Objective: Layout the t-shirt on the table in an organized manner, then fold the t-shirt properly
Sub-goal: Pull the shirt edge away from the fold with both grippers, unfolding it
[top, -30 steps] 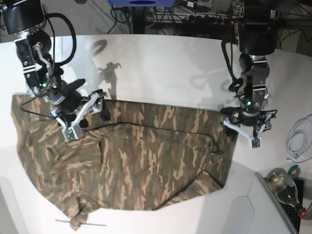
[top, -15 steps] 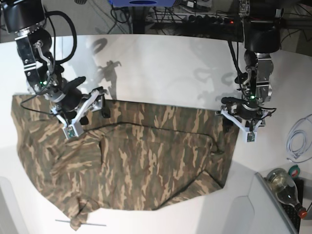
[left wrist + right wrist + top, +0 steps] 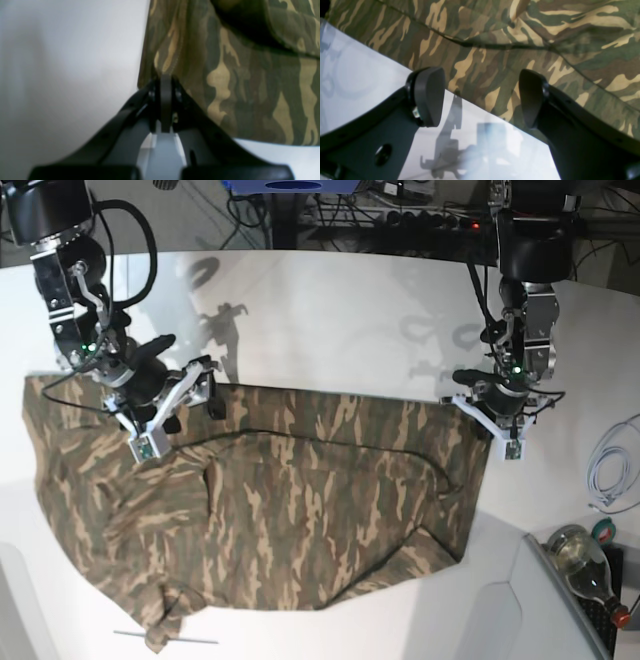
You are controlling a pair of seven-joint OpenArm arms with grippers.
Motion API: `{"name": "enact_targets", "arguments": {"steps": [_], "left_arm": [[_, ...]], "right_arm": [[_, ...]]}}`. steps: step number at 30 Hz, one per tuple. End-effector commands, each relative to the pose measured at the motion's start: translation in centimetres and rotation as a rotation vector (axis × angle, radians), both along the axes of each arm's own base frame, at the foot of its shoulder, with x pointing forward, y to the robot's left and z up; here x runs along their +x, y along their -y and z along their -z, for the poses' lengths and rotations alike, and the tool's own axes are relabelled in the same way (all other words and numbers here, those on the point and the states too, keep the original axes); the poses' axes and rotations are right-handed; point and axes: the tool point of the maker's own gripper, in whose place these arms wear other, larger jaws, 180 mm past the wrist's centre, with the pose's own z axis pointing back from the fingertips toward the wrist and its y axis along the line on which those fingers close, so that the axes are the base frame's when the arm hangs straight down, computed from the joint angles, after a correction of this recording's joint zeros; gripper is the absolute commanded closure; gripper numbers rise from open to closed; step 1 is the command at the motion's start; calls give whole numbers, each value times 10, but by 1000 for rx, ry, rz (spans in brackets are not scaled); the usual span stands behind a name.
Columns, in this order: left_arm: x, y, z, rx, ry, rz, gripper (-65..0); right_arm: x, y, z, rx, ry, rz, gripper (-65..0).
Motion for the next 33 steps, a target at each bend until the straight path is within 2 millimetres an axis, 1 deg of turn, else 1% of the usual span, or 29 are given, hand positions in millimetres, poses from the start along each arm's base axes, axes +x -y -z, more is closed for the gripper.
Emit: {"name": "enact_targets", "arguments": {"steps": [1, 3, 5, 7, 11, 13, 15, 16, 18, 20, 22, 23, 26, 27, 30, 31, 33], "left_arm": [[7, -12, -15, 18, 49, -25, 0], [-4, -34, -16, 33, 60, -123, 0], [-11, -50, -19, 34, 78, -231, 0], [-14, -57, -21, 28, 89, -272, 0], [-16, -52, -18, 17, 85, -276, 0], [-24, -51, -12, 10, 71, -281, 0], [-25, -46, -13, -5, 79, -289, 0], [-29, -47, -13, -6, 83, -302, 0], [-38, -55, -14, -8, 86, -336, 0], [-42, -56, -12, -16, 85, -359, 0], [-48, -62, -10, -15, 81, -382, 0], [-49, -64, -10, -15, 82, -389, 0], [-52, -68, -11, -12, 84, -401, 0], [-55, -69, -9, -10, 76, -402, 0], [-58, -69, -10, -5, 77, -400, 0], [-60, -69, -11, -1, 79, -398, 0], [-62, -70, -13, 6, 83, -397, 0]], "right_arm": [[12, 0, -14, 17, 55, -1, -426], [12, 0, -14, 17, 55, -1, -426], [12, 0, -14, 17, 55, -1, -426], [13, 0, -15, 17, 56, -1, -426], [17, -1, -18, 17, 66, -4, -426], [17, -2, -18, 17, 66, -7, -426], [17, -1, -18, 17, 65, -5, -426], [17, 0, -16, 15, 60, -2, -426], [19, 5, -9, 8, 42, 11, -426], [18, 12, 4, -3, 6, 27, -426], [15, 9, 17, 7, -31, 42, -425], [18, 12, 20, 10, -40, 61, -425], [21, 23, 37, 44, -95, 159, -425], [26, 27, 40, 57, -102, 192, -425], [27, 41, 53, 68, -146, 258, -423], [29, 44, 55, 70, -153, 271, -417], [28, 48, 60, 67, -168, 286, -374]]}}
